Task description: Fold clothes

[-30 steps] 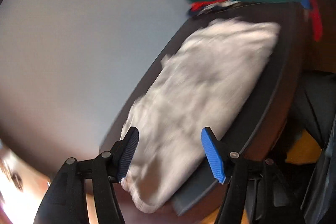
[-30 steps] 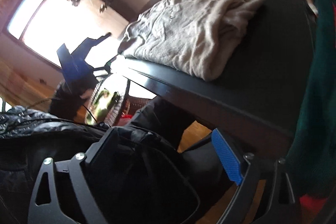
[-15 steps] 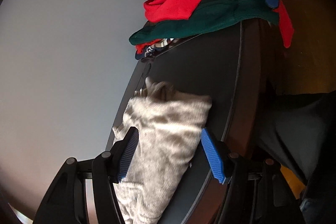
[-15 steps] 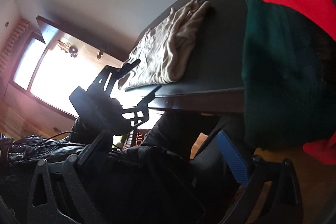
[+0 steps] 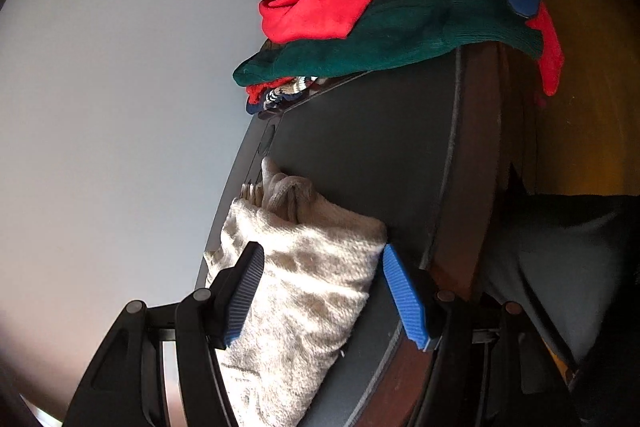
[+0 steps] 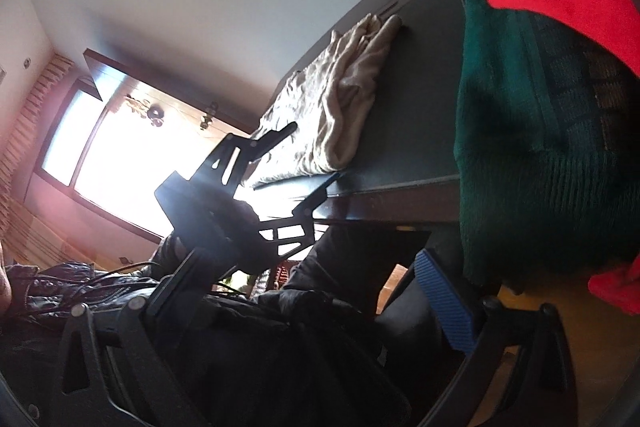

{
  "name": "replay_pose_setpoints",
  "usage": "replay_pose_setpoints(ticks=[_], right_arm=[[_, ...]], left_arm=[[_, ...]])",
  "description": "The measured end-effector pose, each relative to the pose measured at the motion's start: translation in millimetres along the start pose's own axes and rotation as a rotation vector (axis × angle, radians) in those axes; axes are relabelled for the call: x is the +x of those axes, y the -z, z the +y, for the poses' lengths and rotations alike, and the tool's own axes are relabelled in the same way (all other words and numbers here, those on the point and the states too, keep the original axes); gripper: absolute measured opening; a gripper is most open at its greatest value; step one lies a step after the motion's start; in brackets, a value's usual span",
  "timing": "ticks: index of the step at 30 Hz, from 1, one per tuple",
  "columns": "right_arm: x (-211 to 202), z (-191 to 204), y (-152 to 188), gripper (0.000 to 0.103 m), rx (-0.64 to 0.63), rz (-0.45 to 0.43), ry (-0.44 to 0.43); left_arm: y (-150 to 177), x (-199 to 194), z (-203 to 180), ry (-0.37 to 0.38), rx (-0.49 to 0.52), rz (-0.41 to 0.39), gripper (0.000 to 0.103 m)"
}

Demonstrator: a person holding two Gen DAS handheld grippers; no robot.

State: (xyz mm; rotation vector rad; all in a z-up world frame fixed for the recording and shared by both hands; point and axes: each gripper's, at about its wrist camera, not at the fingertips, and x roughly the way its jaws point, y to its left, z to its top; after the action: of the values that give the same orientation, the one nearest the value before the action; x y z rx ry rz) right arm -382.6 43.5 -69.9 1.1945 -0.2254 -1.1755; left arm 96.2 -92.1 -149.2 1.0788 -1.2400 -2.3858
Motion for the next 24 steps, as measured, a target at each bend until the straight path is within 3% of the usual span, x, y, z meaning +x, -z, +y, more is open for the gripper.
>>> replay_pose_setpoints(ticks=[8,10,12,17,19,20,24], right_arm=[[-1.5,-5.0,3.3,0.103,0.022,-0.016,-0.020],[-0.7,-6.5,3.5,0.103,0.027,-0.017,-0.023],[0.7,-8.1,3.3,0.103,0.032,-0.017,-0.023],[3.1,-9.0,3.1,0.103,0.042,-0.019,-0.029],[3.4,-7.8,3.4,0.103,0.040,-0.021,-0.031],[3.1,-7.1,3.7,0.103,0.038,-0.024,-0.033],[-1.1,-5.9,3.3,0.103,0.043,-0.054,-0.054]], left_arm=[[-7.3,9.8,2.8,-0.002,-0.031,0.020,0.064],[-5.9,9.6,4.8,0.020,-0.058,0.022,0.058],[-5.6,9.3,4.6,0.062,-0.084,0.029,0.039],[-6.1,8.9,-3.5,0.027,-0.075,0.017,0.039],[-5.9,11.9,1.0,0.062,-0.117,0.022,0.012],[-5.3,13.8,4.0,0.086,-0.144,0.027,0.012],[-3.4,3.1,33.6,0.064,-0.309,-0.033,0.010]])
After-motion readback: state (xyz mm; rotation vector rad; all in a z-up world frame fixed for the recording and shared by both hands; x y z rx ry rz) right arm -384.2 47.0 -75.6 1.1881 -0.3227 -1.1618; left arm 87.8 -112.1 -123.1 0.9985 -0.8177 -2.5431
